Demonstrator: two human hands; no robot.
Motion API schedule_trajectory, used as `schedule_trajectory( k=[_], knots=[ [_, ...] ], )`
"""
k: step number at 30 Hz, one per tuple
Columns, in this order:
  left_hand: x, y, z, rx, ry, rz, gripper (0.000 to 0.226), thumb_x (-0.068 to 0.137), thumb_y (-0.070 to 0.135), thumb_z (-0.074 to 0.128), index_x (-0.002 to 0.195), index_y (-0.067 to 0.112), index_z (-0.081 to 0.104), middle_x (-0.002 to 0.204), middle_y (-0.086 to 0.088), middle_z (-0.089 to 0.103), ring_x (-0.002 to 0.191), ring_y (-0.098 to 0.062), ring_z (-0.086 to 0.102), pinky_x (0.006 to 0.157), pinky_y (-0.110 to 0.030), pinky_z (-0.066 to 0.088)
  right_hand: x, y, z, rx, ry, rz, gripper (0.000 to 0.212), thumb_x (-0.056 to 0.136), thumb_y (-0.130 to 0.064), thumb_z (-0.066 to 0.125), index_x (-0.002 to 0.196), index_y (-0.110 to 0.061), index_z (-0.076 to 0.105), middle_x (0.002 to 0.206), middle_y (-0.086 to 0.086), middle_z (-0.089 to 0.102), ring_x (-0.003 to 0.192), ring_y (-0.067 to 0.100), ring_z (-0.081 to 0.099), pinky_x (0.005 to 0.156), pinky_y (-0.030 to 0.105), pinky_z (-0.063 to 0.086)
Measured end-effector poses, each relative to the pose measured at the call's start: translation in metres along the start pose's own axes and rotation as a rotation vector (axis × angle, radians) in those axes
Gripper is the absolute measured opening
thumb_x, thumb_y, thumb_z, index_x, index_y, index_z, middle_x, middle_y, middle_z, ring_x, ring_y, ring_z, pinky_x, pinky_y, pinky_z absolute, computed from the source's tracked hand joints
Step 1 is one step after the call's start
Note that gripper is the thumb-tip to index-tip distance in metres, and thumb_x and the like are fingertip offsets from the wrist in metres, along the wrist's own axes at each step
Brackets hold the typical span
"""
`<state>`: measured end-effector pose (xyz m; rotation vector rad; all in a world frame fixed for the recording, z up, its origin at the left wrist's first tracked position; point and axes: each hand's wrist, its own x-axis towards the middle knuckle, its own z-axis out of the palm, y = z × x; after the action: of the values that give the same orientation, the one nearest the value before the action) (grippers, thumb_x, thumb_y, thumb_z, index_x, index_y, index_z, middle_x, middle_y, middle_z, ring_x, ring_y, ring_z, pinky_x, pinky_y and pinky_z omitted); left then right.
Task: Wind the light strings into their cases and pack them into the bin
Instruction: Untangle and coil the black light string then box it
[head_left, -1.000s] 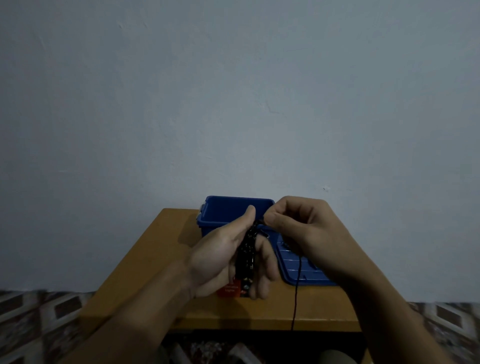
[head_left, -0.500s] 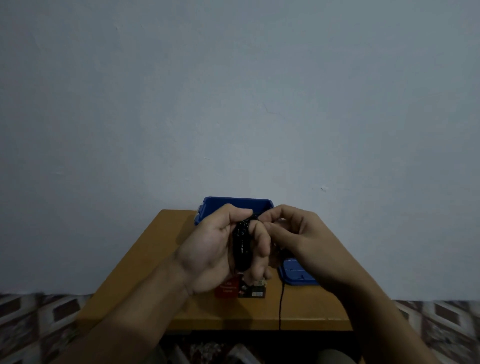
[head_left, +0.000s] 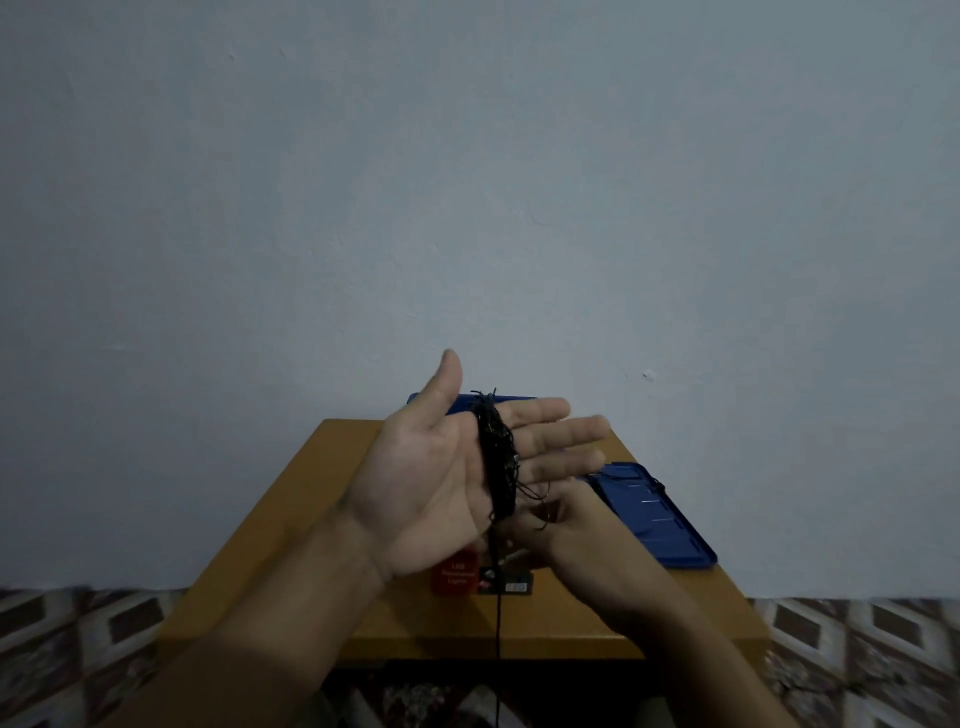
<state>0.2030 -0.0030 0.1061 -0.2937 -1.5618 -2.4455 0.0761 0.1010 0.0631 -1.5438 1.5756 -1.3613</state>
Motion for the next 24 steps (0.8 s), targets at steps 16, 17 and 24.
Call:
schedule_trajectory(
  k=[16,17,24],
  knots=[
    [0.0014,0.0076,0.0029,-0.195,0.243,0.167,0.099,0.091,0.078,0.015,0.155,0.004,0.020,0.142,-0.015,0.058,0.134,-0.029,0.052,0.115,-0.041,0.031,-0.0019,0.0030,-0.0017,0.125,-0.097,0.054,0.015,0.101,-0.010,0.055,0.113,-0.015,0.062,0.078,0.012,0.067,0.065,0.028,0.055,0.064,0.034,0.047],
    [0.0011,0.0076,0.0033,-0.224,0.244,0.176,0.099,0.091,0.078,0.016,0.155,0.003,0.020,0.142,-0.017,0.057,0.134,-0.030,0.053,0.115,-0.041,0.031,-0.0019,0.0020,-0.0020,0.113,-0.114,0.050,0.014,0.102,-0.010,0.054,0.113,-0.014,0.062,0.077,0.012,0.066,0.065,0.028,0.054,0.064,0.034,0.047],
    [0.0008,0.0061,0.0037,-0.192,0.337,0.226,0.097,0.091,0.077,0.020,0.157,0.005,0.017,0.144,-0.015,0.055,0.140,-0.027,0.045,0.120,-0.043,0.024,-0.0025,-0.0016,-0.0050,0.022,-0.046,0.066,0.018,0.102,-0.010,0.053,0.099,-0.003,0.069,0.069,-0.001,0.063,0.058,0.010,0.053,0.052,0.018,0.042]
  ],
)
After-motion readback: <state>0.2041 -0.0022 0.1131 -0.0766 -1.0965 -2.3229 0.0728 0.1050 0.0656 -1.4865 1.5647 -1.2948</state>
